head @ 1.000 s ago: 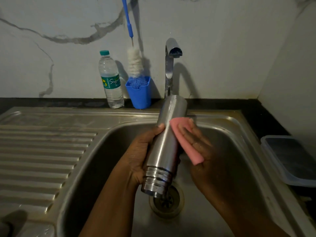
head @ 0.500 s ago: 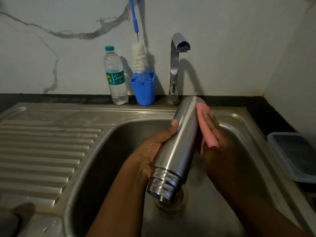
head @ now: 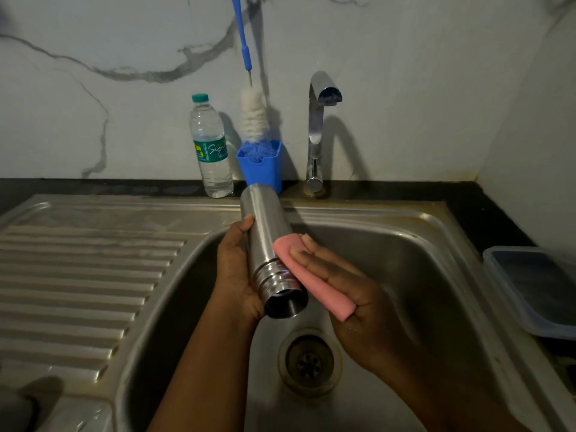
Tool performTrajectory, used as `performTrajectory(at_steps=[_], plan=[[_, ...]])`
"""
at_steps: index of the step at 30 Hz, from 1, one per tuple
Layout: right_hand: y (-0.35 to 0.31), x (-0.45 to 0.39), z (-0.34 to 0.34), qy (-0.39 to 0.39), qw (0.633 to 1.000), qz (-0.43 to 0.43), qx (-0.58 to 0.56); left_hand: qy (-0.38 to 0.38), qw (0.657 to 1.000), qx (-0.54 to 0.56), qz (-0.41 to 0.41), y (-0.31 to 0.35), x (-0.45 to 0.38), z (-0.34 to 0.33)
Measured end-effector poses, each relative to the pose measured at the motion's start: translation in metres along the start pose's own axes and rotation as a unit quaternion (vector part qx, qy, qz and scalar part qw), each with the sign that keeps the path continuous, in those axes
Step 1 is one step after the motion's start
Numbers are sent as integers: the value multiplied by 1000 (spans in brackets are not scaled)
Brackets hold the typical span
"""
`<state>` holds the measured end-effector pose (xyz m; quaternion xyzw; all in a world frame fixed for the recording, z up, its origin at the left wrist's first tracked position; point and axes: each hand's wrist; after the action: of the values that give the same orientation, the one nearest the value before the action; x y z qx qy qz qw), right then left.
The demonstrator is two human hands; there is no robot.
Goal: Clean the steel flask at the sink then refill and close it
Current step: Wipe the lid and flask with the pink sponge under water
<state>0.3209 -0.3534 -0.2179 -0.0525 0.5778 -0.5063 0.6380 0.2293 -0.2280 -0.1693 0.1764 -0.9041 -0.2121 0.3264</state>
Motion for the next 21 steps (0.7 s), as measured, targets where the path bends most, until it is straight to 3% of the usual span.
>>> performTrajectory(at_steps=[5,10,13,17,21], plan=[[11,1,8,-17,992,10,121,-26,996,-52,61,-6,-5,0],[22,2,36,85,955,30,284,-84,977,-154,117,-13,-1,-2],[18,-4,43,168,969,-84,158,-142,962,-163,170,-13,2,-2],[18,-5,33,156,976,-42,143,-138,957,-168,191,-9,-1,-1],[17,-5,21,122,990,-75,-6,-116,970,-163,140,-10,-1,-2]])
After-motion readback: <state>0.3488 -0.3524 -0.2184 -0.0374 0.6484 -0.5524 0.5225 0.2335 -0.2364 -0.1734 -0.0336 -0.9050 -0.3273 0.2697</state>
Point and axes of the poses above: each hand's wrist, its own x-axis away from the middle knuckle, its own z-axis out of the back of the hand, y = z × x, and after that the axes turned 9 degrees about z, right-handed
